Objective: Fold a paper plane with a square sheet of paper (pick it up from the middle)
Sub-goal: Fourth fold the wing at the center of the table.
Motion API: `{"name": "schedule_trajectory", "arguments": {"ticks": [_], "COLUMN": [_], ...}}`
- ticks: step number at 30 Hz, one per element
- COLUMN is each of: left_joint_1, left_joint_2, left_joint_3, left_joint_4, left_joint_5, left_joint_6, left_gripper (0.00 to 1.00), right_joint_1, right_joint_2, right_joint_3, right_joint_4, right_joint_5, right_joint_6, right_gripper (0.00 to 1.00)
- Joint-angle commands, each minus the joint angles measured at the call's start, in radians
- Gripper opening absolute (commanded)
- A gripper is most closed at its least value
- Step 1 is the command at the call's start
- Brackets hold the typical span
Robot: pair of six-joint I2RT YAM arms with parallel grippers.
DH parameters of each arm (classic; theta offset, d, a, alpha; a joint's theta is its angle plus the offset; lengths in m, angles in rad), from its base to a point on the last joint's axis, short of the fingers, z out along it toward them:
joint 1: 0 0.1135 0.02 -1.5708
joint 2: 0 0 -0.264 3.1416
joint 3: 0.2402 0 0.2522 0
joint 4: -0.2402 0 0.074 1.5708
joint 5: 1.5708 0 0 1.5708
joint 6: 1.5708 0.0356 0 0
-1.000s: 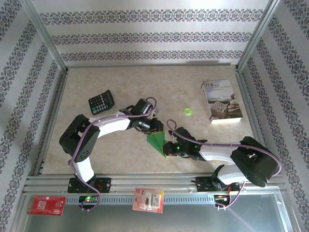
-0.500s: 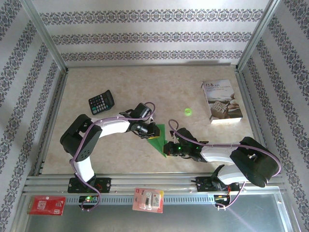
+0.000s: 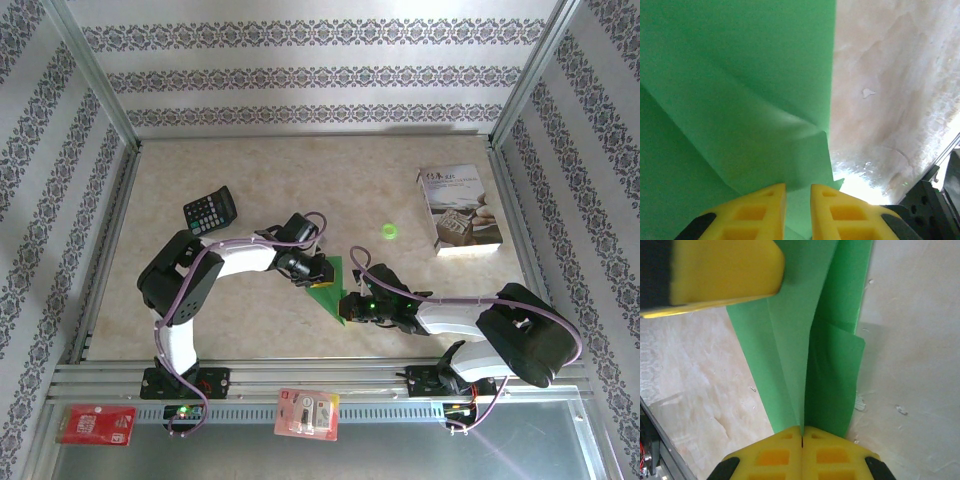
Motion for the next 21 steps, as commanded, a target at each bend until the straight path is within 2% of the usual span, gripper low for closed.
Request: {"name": "schedule_trajectory", "arguments": {"ticks": [1,15,21], "left_joint_1": [0.004,0.004,0.004], "left_joint_2": [0.029,0.053,0.062], "left_joint_3": [0.021,0.020,0.008], "left_joint_4": [0.015,0.004,-0.018], "left_joint_5": [0.015,-0.003,-0.033], "left_joint_6": [0.025,0.049,0.072], "left_gripper": [0.19,0.23,0.21], "right_joint_1": [-0.012,-0.045,-0.086], "right_joint_2": [0.013,0.017,-0.040], "right_joint_3": [-0.020,-0.028,-0.019], "right_joint_4": [0.013,0.017,0.014], "right_joint_5": [-0.010,-0.046,-0.110], "right_joint_6": [-0.004,-0.015,-0.011], "right_gripper": [0.04,0.07,0.13]}}
